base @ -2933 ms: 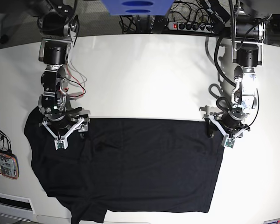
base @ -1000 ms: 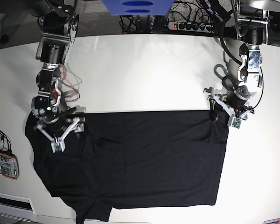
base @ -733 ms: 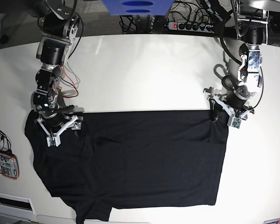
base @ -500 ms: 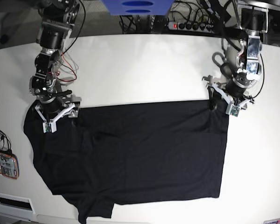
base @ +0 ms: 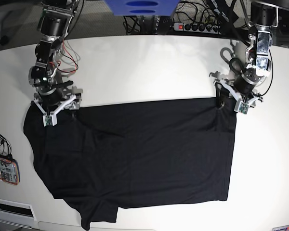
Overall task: Fold the T-shirt properly
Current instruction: 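Drag the held shirt edge with both grippers back toward the arm bases, then shift the right gripper along the shirt edge while the left holds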
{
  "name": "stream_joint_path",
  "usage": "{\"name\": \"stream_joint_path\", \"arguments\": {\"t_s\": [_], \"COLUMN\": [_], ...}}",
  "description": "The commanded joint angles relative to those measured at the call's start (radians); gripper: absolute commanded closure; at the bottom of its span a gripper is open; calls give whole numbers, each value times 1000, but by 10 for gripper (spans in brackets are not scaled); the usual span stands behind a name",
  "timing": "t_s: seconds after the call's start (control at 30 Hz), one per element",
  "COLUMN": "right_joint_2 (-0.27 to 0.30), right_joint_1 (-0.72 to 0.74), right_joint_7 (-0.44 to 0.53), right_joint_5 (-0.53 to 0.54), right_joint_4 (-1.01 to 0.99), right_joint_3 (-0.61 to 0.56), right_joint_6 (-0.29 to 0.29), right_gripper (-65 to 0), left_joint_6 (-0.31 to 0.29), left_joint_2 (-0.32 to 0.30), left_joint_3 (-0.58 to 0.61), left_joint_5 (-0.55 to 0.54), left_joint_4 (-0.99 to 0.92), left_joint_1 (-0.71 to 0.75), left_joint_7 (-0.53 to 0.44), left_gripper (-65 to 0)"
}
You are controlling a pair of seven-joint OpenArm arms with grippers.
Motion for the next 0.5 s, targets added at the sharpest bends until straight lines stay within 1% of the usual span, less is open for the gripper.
{"name": "stream_joint_path", "arguments": {"t_s": [0.0,0.1,0.13,0.23,0.27,0.37,0.47], "right_joint_2": [6,6,6,7,7,7,10], "right_joint_1": [-18,-51,-59,-65,-70,-79,-79], "right_joint_7": [-119,-133,-133,-148,-167,-210,-210], "right_joint_5": [-72,-69,-52,46,67,72,75], "right_joint_4": [8,49,57,81,94,121,120], "right_joint_3": [0,0,0,0,0,-1,0], "right_joint_6": [-6,-6,-6,-6,-6,-6,29], "right_gripper": [-596,-596,-596,-596,-596,-596,-596], "left_joint_6": [-2,-2,-2,-2,-2,-2,-2], "left_joint_2": [-9,-12,-12,-12,-12,-12,-12], "left_joint_3": [6,6,6,6,6,4,-22], "left_joint_5": [84,84,84,84,84,84,84], "left_joint_4": [-19,-19,-19,-19,-19,-19,-8], "left_joint_1": [35,56,60,60,60,76,103], "left_joint_7": [166,165,165,165,165,165,162], "left_gripper": [-338,-338,-338,-338,-338,-338,-338]}}
